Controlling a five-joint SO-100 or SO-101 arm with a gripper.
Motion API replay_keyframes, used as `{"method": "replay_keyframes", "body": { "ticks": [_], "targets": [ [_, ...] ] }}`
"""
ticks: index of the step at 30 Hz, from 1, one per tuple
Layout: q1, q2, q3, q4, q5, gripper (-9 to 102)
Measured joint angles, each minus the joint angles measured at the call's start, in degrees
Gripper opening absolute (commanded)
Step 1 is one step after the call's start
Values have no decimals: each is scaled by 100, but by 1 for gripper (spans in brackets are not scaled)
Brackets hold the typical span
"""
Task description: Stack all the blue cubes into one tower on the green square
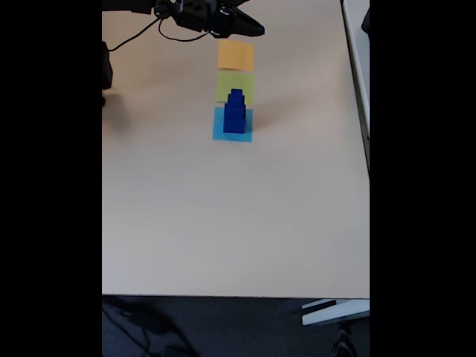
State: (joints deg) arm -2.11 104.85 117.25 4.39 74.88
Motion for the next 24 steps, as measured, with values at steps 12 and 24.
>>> {"method": "replay_keyframes", "body": {
  "ticks": [12,24],
  "targets": [
    [-791,-905,1046,-1195,1793,0],
    [-1591,-2092,1556,-2399,3234,0]
  ]
}}
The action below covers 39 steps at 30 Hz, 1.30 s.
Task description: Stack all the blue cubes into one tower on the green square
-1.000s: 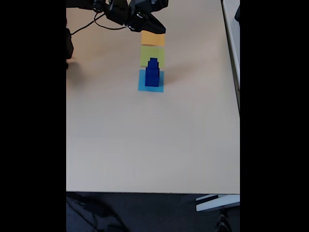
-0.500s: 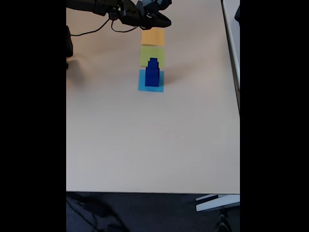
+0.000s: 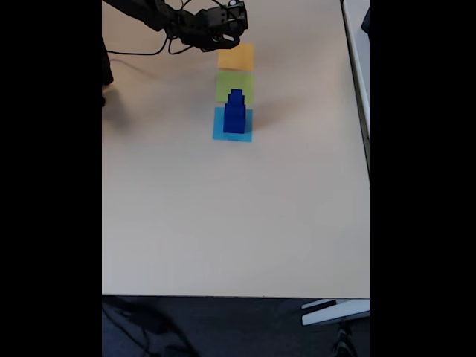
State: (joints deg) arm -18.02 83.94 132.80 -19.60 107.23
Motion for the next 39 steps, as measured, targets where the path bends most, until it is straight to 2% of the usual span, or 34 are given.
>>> {"method": "replay_keyframes", "body": {
  "ticks": [8,17,39],
  "targets": [
    [-79,-580,141,-756,26,0],
    [-70,-1204,70,-1195,18,0],
    [-79,-1433,-176,-1248,-105,0]
  ]
}}
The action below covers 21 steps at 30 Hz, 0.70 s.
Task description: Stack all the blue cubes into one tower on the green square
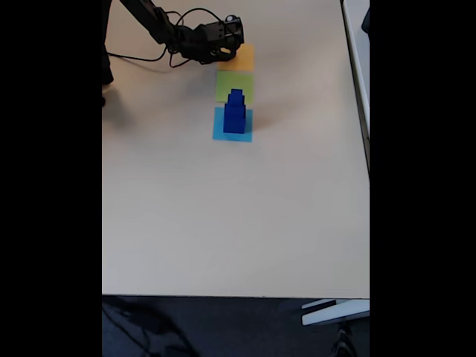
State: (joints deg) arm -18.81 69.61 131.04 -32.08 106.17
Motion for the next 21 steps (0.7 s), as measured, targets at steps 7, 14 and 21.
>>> {"method": "replay_keyframes", "body": {
  "ticks": [7,14,21],
  "targets": [
    [0,-35,-26,0,-79,0],
    [0,-79,-167,0,-88,0],
    [35,-88,-211,44,35,0]
  ]
}}
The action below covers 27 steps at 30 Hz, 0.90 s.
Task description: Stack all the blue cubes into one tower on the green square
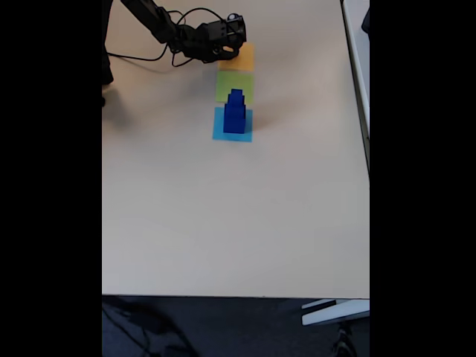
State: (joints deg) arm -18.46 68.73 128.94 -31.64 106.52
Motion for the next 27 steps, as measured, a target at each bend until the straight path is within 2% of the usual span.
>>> {"method": "replay_keyframes", "body": {
  "ticks": [27],
  "targets": [
    [79,-18,0,132,35,8]
  ]
}}
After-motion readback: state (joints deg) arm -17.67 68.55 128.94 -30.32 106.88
